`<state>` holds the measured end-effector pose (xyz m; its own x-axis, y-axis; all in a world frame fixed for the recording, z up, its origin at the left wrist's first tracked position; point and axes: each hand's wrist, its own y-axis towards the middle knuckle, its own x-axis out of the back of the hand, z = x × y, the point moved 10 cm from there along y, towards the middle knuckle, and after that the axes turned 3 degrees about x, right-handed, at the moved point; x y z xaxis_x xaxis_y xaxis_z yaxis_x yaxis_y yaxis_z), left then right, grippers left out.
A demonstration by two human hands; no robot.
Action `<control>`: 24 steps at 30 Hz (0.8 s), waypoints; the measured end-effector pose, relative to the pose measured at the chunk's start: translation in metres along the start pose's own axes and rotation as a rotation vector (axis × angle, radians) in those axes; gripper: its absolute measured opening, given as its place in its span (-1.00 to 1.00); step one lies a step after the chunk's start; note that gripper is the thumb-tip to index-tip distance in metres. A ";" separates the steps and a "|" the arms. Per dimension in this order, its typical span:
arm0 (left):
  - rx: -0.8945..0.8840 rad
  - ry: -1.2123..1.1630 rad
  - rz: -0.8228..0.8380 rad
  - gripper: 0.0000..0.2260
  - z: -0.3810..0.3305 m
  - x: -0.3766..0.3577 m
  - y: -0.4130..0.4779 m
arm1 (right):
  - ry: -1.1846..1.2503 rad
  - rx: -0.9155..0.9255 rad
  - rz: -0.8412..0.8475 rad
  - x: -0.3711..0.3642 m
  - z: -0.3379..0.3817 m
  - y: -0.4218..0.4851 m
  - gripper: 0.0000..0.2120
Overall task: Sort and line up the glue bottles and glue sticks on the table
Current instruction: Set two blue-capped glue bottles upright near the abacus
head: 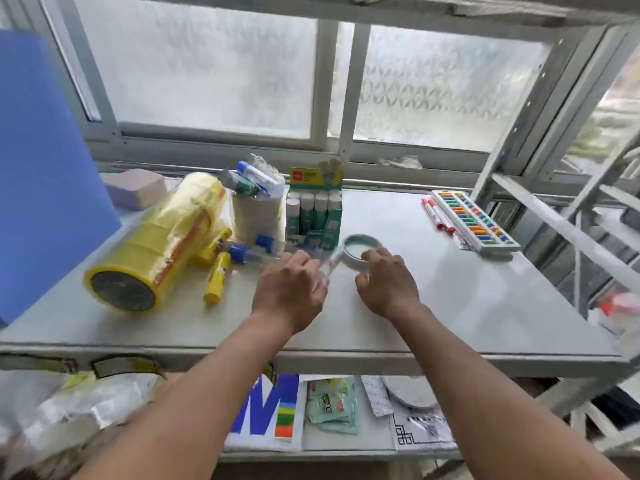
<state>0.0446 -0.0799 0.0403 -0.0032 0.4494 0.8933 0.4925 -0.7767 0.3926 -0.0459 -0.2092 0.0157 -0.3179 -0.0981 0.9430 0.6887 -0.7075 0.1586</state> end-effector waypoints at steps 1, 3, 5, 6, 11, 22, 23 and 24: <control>0.008 0.012 0.012 -0.67 -0.006 -0.005 0.004 | 0.011 0.011 -0.022 0.002 -0.001 0.002 -0.65; 0.068 0.048 0.048 -0.64 -0.012 -0.018 0.016 | 0.044 0.032 -0.066 0.003 -0.005 0.006 -0.67; 0.148 0.084 0.099 -0.63 -0.013 -0.027 0.025 | 0.043 0.046 -0.042 -0.001 -0.008 0.007 -0.70; 0.176 0.104 0.114 -0.65 -0.011 -0.030 0.029 | 0.034 0.058 -0.043 -0.002 -0.008 0.007 -0.72; 0.290 -0.043 -0.002 -0.74 0.005 -0.028 0.033 | 0.082 0.124 -0.067 -0.002 -0.007 -0.002 -0.76; 0.416 -0.122 -0.239 -0.70 0.054 0.003 0.024 | 0.366 0.298 -0.397 0.040 0.047 0.011 -0.82; 0.482 -0.079 -0.209 -0.71 0.066 0.002 0.023 | 0.304 0.327 -0.343 0.036 0.062 0.018 -0.82; 0.535 -0.043 -0.155 -0.70 0.075 0.000 0.021 | 0.224 0.356 -0.261 0.027 0.078 0.025 -0.82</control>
<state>0.1202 -0.0632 0.0319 -0.0810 0.5670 0.8197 0.8622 -0.3728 0.3430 0.0133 -0.1749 0.0676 -0.6149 -0.1256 0.7786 0.7349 -0.4494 0.5079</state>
